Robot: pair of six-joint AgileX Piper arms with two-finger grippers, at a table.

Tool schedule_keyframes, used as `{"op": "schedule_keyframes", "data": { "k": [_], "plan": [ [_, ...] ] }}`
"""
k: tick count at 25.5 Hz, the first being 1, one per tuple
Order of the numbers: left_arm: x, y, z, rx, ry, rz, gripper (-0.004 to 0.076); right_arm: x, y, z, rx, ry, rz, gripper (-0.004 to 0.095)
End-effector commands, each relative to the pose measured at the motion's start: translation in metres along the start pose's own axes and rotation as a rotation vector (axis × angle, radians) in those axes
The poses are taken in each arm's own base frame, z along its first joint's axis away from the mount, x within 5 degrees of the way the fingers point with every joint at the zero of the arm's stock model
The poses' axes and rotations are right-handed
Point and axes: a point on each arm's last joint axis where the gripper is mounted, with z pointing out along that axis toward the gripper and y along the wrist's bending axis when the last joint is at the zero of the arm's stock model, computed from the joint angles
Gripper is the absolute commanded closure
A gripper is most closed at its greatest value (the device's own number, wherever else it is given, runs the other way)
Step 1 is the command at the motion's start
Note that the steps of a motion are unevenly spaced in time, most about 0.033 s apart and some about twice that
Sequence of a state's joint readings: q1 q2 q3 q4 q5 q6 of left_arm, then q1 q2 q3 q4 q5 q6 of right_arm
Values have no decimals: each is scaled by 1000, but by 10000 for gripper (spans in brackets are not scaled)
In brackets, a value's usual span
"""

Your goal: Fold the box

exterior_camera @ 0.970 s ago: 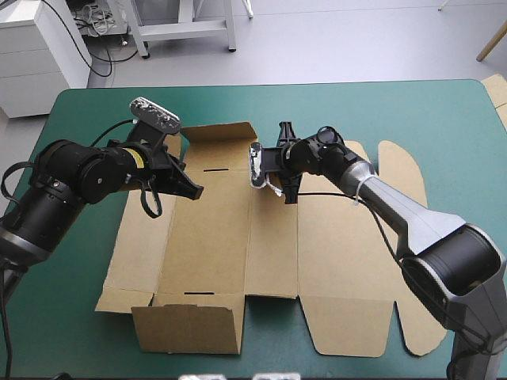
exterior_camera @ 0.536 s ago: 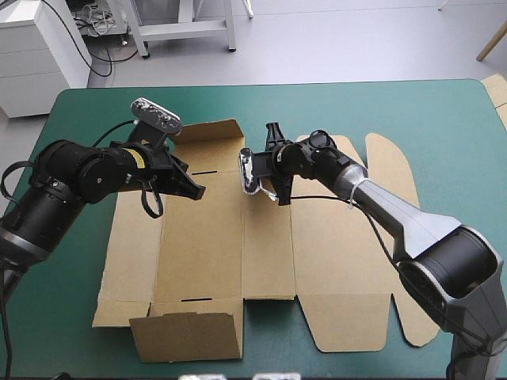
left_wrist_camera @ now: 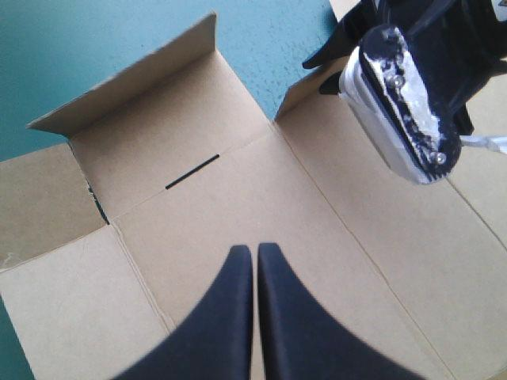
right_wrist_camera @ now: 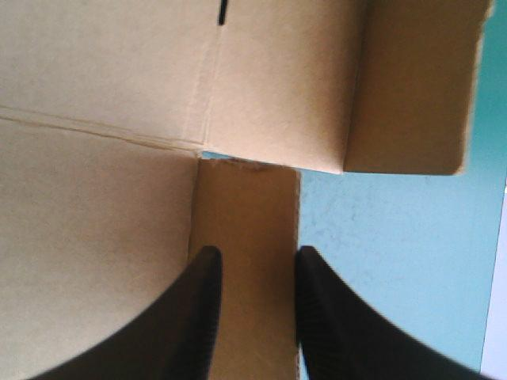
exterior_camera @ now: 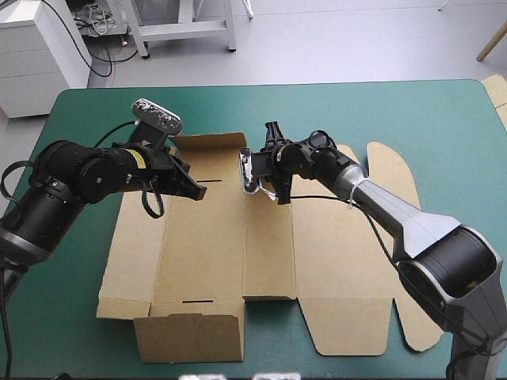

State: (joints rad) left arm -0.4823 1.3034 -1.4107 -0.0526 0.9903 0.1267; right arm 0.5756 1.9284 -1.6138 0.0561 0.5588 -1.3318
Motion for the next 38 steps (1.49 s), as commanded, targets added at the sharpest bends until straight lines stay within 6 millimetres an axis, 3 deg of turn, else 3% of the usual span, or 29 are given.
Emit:
{"op": "schedule_keyframes", "data": {
  "k": [1,2,4,5,11,15,22,31,38],
  "plan": [
    [-13,-1,-20,3,-139,-22,731,-9,-24,-31,138,-44,47,375],
    [-14,-1,-20,14,-143,-30,731,-9,-25,-32,140,-47,114,246],
    [-14,-2,-20,17,-143,-32,731,-9,-27,-38,149,-41,157,163],
    [-14,-2,-20,17,-143,-32,731,-9,-28,-41,152,-43,167,165],
    [-15,-2,-20,16,-156,-33,731,-12,-40,-113,216,-80,429,174],
    [-15,-2,-20,15,-159,-23,731,-4,-38,-140,225,11,527,372],
    [-15,-2,-20,13,-161,-6,731,11,-35,-165,281,150,805,901],
    [-11,1,-19,-21,-119,19,731,33,-27,-201,303,270,1020,929],
    [3,19,-20,-78,21,-13,731,63,-22,-253,343,241,1191,929]
  ]
}}
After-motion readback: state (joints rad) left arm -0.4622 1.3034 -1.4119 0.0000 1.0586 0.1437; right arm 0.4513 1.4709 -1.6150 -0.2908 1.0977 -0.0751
